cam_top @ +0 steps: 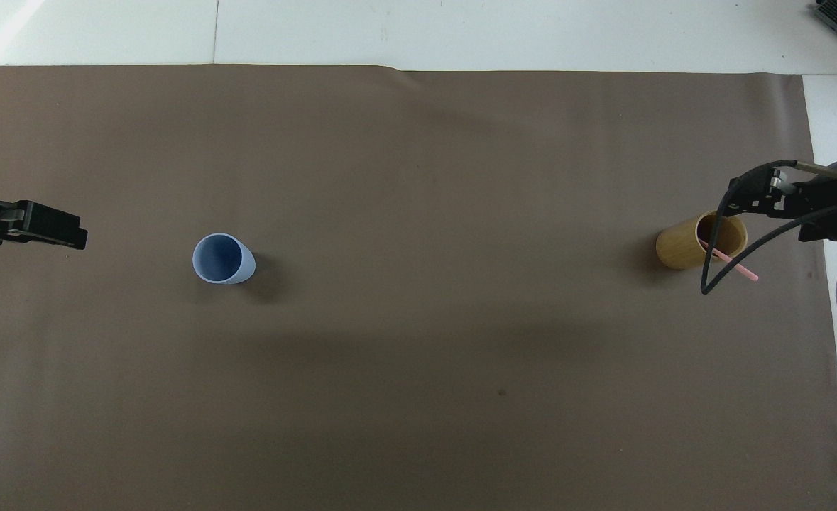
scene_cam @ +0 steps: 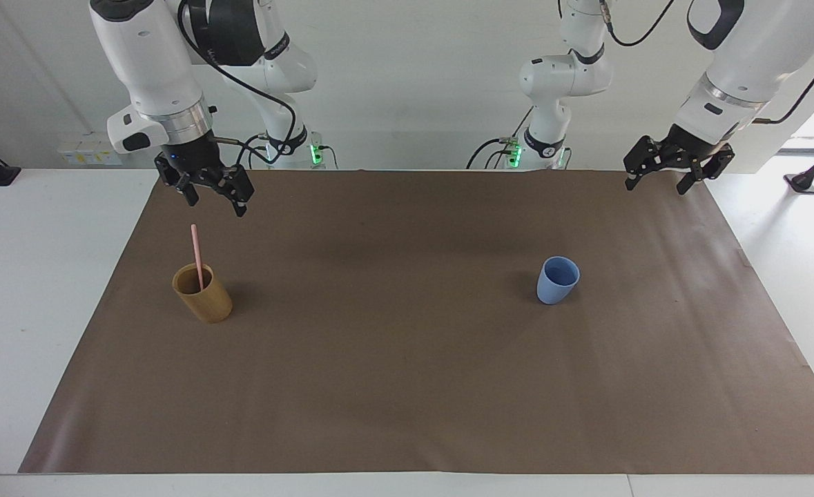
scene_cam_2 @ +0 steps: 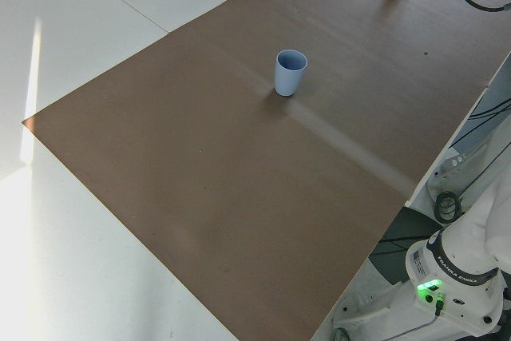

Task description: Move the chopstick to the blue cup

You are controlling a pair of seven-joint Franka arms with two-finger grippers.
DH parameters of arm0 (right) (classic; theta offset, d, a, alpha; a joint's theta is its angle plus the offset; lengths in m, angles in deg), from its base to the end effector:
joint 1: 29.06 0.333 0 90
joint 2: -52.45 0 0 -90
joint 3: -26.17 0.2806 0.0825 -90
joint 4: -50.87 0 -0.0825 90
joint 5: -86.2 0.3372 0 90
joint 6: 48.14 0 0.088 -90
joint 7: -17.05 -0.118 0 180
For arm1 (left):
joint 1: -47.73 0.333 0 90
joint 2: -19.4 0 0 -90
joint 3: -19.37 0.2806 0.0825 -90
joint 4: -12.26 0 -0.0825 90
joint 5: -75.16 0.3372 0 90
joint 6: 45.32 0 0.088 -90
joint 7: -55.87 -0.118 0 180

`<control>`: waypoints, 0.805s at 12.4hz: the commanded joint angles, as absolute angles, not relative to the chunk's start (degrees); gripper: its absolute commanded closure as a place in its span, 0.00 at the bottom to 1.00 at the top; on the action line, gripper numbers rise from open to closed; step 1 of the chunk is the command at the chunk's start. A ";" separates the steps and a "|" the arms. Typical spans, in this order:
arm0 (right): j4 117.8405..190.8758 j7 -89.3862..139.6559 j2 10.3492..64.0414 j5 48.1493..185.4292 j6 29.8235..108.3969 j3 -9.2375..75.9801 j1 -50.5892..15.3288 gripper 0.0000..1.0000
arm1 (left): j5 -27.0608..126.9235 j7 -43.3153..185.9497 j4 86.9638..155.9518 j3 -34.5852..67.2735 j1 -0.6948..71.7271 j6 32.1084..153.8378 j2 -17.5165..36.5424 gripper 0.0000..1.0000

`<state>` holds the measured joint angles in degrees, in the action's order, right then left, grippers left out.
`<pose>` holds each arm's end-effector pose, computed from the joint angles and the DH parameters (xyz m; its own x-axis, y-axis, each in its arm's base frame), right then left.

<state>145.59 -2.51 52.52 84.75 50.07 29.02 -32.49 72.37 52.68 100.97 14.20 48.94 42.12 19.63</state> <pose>0.5200 -0.0079 0.5563 0.9378 -0.3408 0.0669 -0.3417 -0.9398 0.0031 0.5005 -0.0407 0.5859 0.9918 -0.1265 -0.0154 -0.1257 -0.9909 0.0492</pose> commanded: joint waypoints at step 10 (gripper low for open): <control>143.59 6.31 52.36 86.20 50.39 29.33 -33.19 0.00 | 73.05 52.36 101.29 13.48 49.93 41.34 20.54 0.00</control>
<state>144.54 3.49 52.53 85.08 50.45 29.03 -32.49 72.37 52.68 100.97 14.20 48.94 42.12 19.63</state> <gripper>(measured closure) 0.000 0.000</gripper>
